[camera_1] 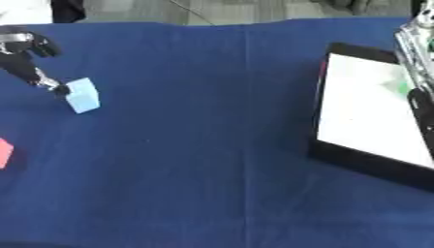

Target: Pick up the objects with one hand, pass them to the other hand, and then place them into the box on the other side of the table.

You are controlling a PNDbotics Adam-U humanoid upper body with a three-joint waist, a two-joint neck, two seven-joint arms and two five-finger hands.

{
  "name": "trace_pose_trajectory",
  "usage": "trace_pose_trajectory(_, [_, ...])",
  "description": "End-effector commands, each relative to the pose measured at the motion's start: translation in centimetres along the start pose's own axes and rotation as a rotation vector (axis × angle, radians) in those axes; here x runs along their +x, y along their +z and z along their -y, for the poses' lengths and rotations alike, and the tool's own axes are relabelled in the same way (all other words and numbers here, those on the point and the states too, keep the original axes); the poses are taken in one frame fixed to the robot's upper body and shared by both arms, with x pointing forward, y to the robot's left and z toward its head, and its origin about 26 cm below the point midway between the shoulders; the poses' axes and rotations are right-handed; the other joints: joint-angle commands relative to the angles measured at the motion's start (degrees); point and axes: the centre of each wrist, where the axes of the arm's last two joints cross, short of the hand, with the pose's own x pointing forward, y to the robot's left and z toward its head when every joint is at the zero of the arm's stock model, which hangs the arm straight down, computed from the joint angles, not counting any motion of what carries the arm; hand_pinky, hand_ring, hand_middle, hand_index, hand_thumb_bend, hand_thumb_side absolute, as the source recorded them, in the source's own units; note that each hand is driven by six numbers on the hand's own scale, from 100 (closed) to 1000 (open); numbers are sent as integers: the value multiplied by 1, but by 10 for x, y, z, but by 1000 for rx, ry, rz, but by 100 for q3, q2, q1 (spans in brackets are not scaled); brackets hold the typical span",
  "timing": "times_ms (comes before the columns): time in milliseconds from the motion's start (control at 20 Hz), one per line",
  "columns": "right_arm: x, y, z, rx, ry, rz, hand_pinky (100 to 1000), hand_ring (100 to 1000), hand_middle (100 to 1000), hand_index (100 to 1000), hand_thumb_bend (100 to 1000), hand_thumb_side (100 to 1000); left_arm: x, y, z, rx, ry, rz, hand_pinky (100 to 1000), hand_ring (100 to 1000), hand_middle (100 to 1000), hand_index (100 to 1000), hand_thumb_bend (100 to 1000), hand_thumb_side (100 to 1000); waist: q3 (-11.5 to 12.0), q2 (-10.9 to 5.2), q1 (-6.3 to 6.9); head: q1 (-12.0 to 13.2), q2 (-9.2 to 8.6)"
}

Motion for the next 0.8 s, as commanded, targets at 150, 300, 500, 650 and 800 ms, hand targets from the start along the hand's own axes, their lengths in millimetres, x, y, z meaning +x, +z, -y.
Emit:
trace_pose_trajectory(150, [13,-1,2,-58,14,-5,674,843,787,856,100,655,3,-5,-5,9,-63,-12,900,915,828,871,724,309,-29,-85,-8,60,-57])
trace_pose_trajectory(300, [13,-1,1,-56,11,-10,674,843,786,855,100,658,5,-9,-2,16,-87,-31,896,913,826,865,714,271,-53,-68,-7,102,-70])
trace_pose_trajectory(500, [12,-2,0,-55,4,-16,674,842,784,854,100,661,6,-16,4,44,-101,-56,891,909,821,855,658,250,-79,-44,-11,138,-87])
trace_pose_trajectory(650, [11,-2,-2,-56,0,-23,674,841,783,853,100,665,8,-21,9,54,-100,-60,886,906,819,848,622,237,-97,-28,-16,160,-97])
trace_pose_trajectory(800, [11,-3,-3,-58,-4,-26,674,840,782,853,100,664,9,-25,14,45,-103,-63,887,907,821,830,612,229,-117,-15,-23,188,-107])
